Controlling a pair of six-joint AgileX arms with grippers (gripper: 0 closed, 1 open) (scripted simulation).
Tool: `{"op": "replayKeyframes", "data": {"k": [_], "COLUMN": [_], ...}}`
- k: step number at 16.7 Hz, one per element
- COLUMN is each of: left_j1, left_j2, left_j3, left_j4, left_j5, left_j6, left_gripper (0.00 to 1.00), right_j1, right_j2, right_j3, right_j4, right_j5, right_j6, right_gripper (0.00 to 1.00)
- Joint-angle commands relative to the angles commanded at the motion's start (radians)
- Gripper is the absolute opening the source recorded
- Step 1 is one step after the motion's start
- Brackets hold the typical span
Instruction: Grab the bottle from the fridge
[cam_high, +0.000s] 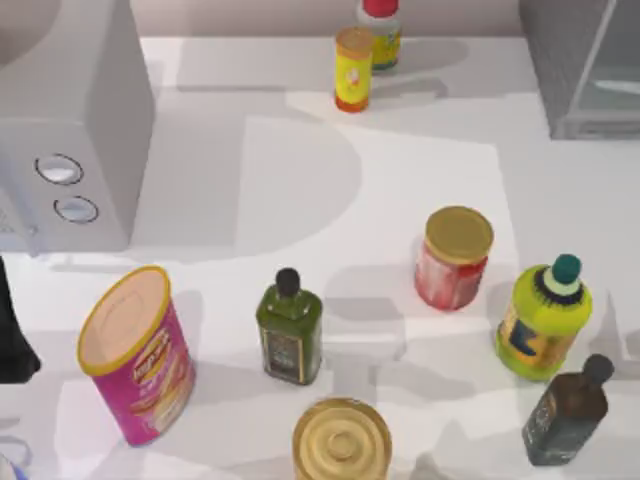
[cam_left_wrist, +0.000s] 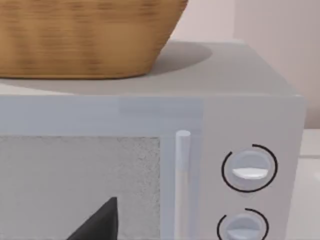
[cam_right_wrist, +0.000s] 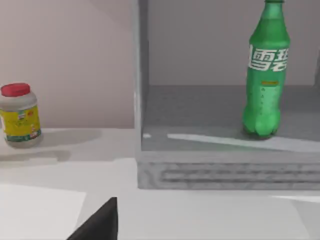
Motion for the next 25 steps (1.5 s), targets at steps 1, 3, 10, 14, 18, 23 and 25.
{"op": "replayKeyframes", "data": {"k": [1,3,10,14,18,23,25], "left_j1": [0.0,0.0,0.0,0.0,0.0,0.0,0.0], "left_j2": [0.0,0.0,0.0,0.0,0.0,0.0,0.0], "left_j3": [0.0,0.0,0.0,0.0,0.0,0.0,0.0], "left_j4": [0.0,0.0,0.0,0.0,0.0,0.0,0.0], "left_j5": [0.0,0.0,0.0,0.0,0.0,0.0,0.0], "left_j6": [0.0,0.0,0.0,0.0,0.0,0.0,0.0], "left_gripper": [1.0,1.0,1.0,1.0,1.0,1.0,1.0], "right_j1": [0.0,-0.006,-0.122,-0.246,-0.395,-0.525,-0.534], "right_j2": [0.0,0.011,0.382,0.792,1.236,1.642,1.734], "right_j3": [0.001,0.007,0.106,0.175,0.236,0.243,0.216], "right_j4": [0.0,0.011,0.381,0.791,1.192,1.521,1.583], "right_j5": [0.0,-0.009,-0.208,-0.355,-0.46,-0.499,-0.505], "right_j6": [0.0,0.001,0.029,0.043,0.044,0.031,0.024], "right_gripper": [1.0,1.0,1.0,1.0,1.0,1.0,1.0]}}
